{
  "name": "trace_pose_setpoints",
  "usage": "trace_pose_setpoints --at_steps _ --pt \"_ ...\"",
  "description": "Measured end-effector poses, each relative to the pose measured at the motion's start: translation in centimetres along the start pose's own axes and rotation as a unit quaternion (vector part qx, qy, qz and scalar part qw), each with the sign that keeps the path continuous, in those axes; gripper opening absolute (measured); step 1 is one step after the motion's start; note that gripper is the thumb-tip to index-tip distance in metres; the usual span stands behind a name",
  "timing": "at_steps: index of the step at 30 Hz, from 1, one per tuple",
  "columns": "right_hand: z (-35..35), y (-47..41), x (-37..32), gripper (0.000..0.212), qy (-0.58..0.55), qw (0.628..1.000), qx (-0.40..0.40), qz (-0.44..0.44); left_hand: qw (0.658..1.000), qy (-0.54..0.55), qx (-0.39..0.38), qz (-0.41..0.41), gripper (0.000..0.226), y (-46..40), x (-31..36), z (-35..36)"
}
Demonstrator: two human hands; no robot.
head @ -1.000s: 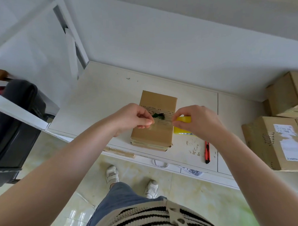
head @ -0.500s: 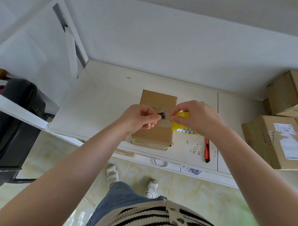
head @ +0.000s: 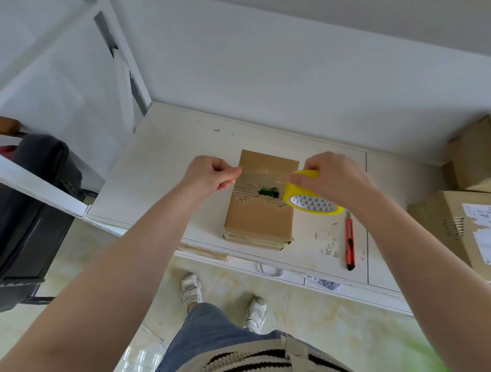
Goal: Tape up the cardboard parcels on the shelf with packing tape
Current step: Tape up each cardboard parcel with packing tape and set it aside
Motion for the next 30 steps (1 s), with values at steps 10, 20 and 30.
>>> trace_pose_setpoints --at_steps 10,20,30 --pt "2.6 -2.8 -0.9 0.053 0.032 0.999 -0.012 0.011 0.999 -0.016 0.028 -0.029 0.03 -2.6 -3.8 0.4" --pt "3.4 -3.3 -1.2 0.056 0.048 0.999 -0.007 0.003 0.997 -0.04 0.038 -0.055 0.031 -3.5 -5.3 1.0" --pt "3.5 -3.3 -1.4 0.057 0.046 0.999 0.002 0.008 0.86 -0.357 0.319 0.178 0.037 0.5 -1.2 0.1"
Point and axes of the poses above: each hand's wrist, its own y-axis away from the middle knuckle, its own z-axis out of the palm, x = y × z, the point moved 10 cm from there along -y, towards the middle knuckle, and after that the axes turned 6 degrees about -z, right-handed, at the moved point
